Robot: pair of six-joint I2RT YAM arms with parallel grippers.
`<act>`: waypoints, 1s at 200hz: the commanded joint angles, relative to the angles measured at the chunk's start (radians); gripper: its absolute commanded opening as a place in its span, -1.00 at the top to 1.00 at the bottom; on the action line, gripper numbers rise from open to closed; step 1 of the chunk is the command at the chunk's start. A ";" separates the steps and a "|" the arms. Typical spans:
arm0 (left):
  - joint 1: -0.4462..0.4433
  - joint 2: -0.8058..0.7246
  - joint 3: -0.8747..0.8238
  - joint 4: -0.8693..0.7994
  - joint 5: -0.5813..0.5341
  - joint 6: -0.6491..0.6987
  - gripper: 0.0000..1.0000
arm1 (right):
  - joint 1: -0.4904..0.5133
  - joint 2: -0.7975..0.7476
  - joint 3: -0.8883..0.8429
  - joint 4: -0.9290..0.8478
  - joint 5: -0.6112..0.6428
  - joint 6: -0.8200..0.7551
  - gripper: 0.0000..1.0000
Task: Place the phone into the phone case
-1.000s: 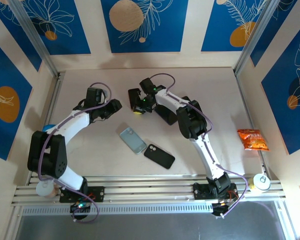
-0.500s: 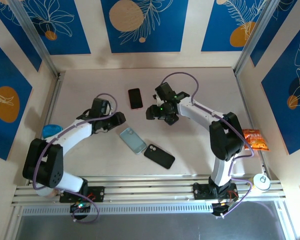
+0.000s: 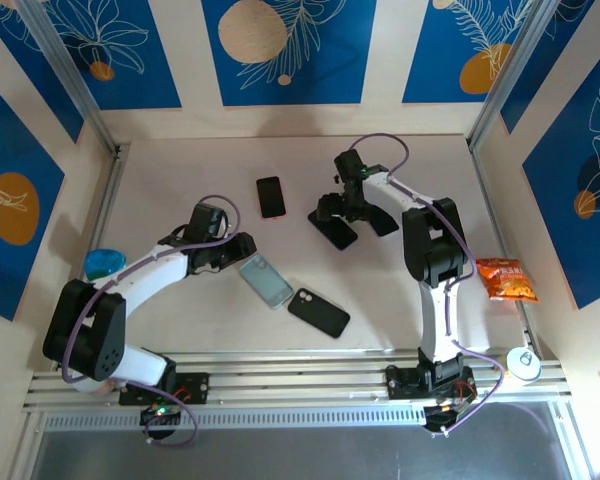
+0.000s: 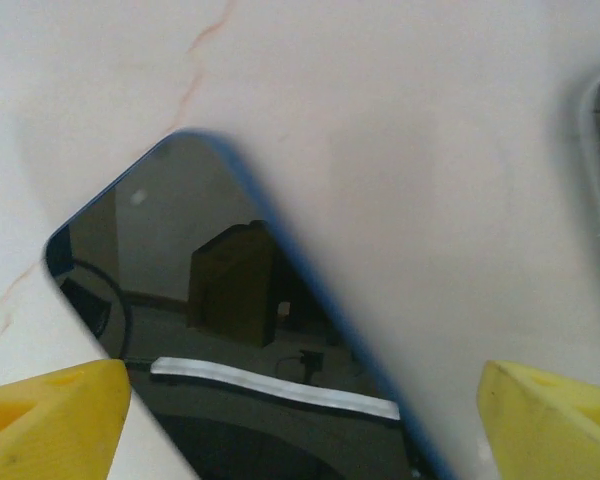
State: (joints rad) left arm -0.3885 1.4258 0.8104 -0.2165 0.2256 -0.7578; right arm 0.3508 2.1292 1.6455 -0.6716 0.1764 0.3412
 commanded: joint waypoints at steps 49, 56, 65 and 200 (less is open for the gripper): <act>-0.004 0.022 0.043 -0.033 -0.016 0.006 -0.02 | 0.014 0.017 -0.048 -0.007 -0.109 -0.003 -0.83; -0.005 0.020 0.042 -0.031 -0.015 0.006 -0.02 | 0.023 0.009 -0.065 -0.004 -0.113 0.005 -0.83; -0.004 0.021 0.042 -0.035 -0.017 0.007 -0.02 | 0.033 -0.005 -0.089 0.003 -0.124 0.019 -0.83; -0.003 0.004 0.026 -0.015 -0.031 0.011 -0.02 | 0.166 -0.077 -0.119 -0.103 0.094 0.052 -0.86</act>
State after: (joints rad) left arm -0.3885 1.4372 0.8291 -0.2256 0.2138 -0.7567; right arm 0.5102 2.0327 1.4628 -0.6910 0.1871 0.3912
